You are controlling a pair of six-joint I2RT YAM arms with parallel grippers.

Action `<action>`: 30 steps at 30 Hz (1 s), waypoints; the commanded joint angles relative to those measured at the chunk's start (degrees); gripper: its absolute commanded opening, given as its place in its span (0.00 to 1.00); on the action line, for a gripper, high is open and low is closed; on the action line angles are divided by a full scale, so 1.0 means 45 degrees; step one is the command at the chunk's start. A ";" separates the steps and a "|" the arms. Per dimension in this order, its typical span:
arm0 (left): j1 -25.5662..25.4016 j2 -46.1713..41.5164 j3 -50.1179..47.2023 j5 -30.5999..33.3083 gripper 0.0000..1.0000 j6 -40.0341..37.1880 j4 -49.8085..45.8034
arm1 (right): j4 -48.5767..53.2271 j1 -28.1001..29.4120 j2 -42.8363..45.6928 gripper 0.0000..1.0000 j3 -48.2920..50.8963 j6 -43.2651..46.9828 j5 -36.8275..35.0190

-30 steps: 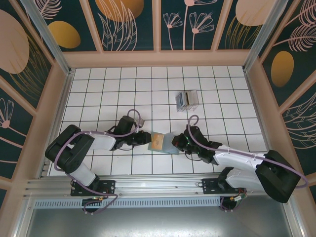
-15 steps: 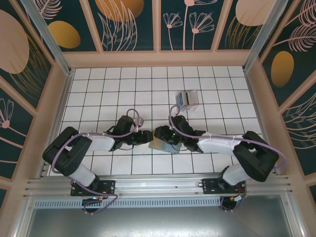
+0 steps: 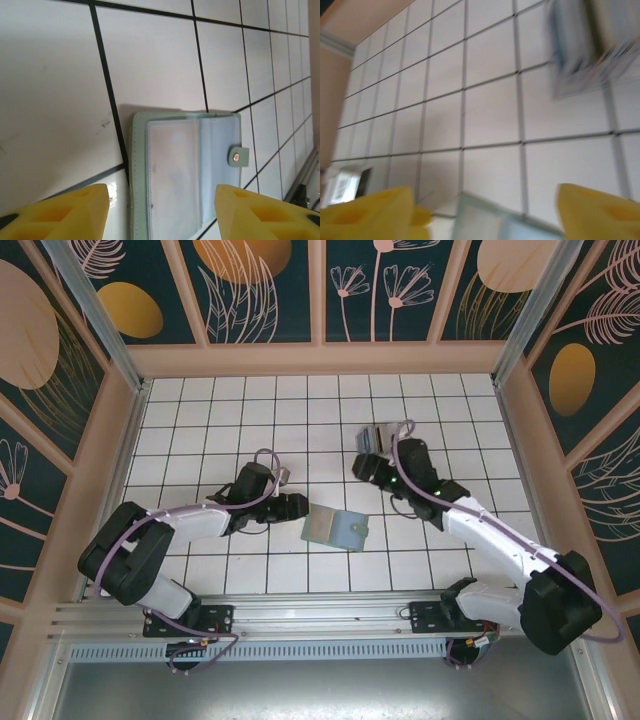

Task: Put the credit cards into the card holder
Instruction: Pick up the credit card from the storage box.

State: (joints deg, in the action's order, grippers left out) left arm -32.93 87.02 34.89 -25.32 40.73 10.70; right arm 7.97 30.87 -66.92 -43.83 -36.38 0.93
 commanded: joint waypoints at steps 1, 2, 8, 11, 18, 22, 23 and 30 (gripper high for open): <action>0.0064 -0.0900 0.0480 0.0960 0.59 -0.0690 -0.1397 | 0.0790 -0.1202 -0.0289 0.99 -0.0683 0.1578 -0.0066; 0.0055 -0.1181 0.0652 0.1206 0.59 -0.0828 -0.1742 | 0.0788 -0.1590 -0.0540 0.99 -0.0950 0.1786 0.0264; 0.0057 -0.3356 0.0828 0.3478 0.66 -0.1381 -0.3125 | 0.1202 -0.2202 -0.3098 0.99 -0.2900 0.3696 -0.0565; 0.0057 -0.4422 0.0549 0.4777 0.75 -0.1771 -0.3417 | 0.1141 -0.2212 -0.4229 0.99 -0.3677 0.4090 -0.0620; 0.0057 -0.5026 0.0610 0.6945 0.99 -0.2608 -0.4877 | 0.1819 -0.2248 -0.6881 0.91 -0.5707 0.5091 -0.0922; 0.0052 -0.4026 0.0651 0.8145 0.99 -0.2802 -0.5274 | 0.2060 -0.2306 -0.8116 0.91 -0.6624 0.5541 -0.1064; 0.0062 -0.3792 0.0680 0.8208 0.98 -0.2820 -0.5211 | 0.2227 -0.2301 -0.8458 0.91 -0.6918 0.5584 -0.1180; 0.0052 -0.2719 0.0531 0.7994 0.99 -0.3036 -0.4507 | 0.3004 -0.2296 -0.9926 0.93 -0.8251 0.5839 -0.1444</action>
State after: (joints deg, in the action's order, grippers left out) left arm -32.91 73.65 37.52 9.04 28.56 -10.26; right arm 18.24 20.97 -110.06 -78.24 -11.86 -4.82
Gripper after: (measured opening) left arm 0.985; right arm 0.933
